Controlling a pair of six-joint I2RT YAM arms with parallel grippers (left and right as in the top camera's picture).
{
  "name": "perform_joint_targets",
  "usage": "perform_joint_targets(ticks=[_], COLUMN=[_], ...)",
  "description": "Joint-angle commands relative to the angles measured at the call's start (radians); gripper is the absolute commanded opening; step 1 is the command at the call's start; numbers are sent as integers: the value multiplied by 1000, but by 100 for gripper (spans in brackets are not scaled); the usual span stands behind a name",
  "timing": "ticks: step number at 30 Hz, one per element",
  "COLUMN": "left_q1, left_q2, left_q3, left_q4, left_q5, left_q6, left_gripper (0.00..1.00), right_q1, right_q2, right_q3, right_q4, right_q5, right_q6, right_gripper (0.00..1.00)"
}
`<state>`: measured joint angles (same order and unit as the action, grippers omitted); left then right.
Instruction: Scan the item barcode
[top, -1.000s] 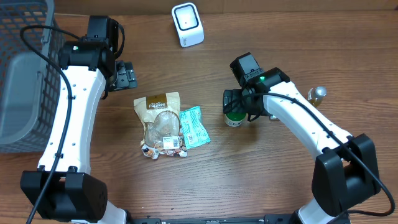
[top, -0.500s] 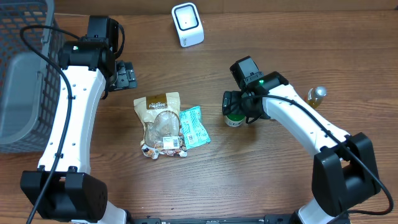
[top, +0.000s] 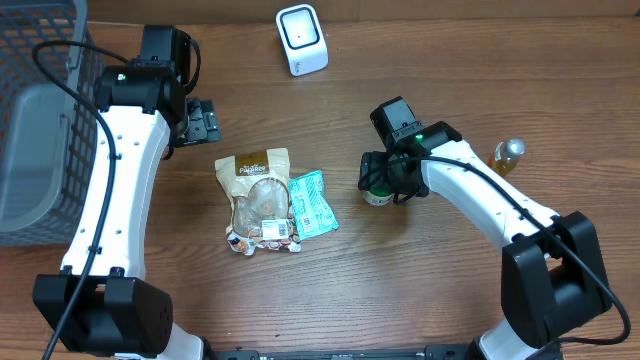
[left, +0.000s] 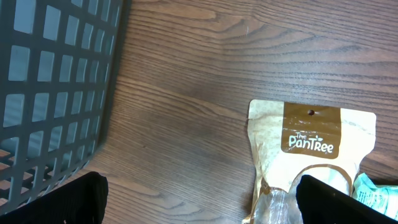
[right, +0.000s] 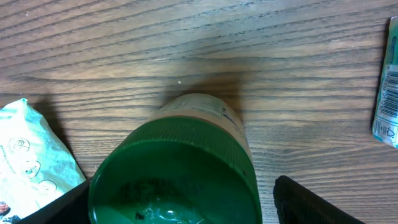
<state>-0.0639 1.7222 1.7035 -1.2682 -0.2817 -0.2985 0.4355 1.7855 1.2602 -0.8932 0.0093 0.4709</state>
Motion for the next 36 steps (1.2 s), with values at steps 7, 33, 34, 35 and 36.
perform_joint_targets(ticks=[7, 33, 34, 35, 36], left_q1=[5, 5, 5, 5, 5], left_q2=[4, 4, 4, 4, 4], left_q3=[14, 14, 14, 14, 14], left_q4=[1, 1, 1, 1, 1], left_q5=[-13, -13, -13, -13, -13], left_q6=[7, 7, 7, 7, 7], left_gripper=[99, 100, 100, 99, 99], right_q1=[2, 1, 1, 1, 1], right_q2=[-1, -3, -3, -3, -3], right_q3=[-10, 156, 182, 201, 213], right_q4=[7, -142, -158, -169, -176], right_q5=[-30, -41, -41, -40, -40], right_q6=[5, 4, 4, 4, 4], right_gripper=[95, 100, 100, 100, 100])
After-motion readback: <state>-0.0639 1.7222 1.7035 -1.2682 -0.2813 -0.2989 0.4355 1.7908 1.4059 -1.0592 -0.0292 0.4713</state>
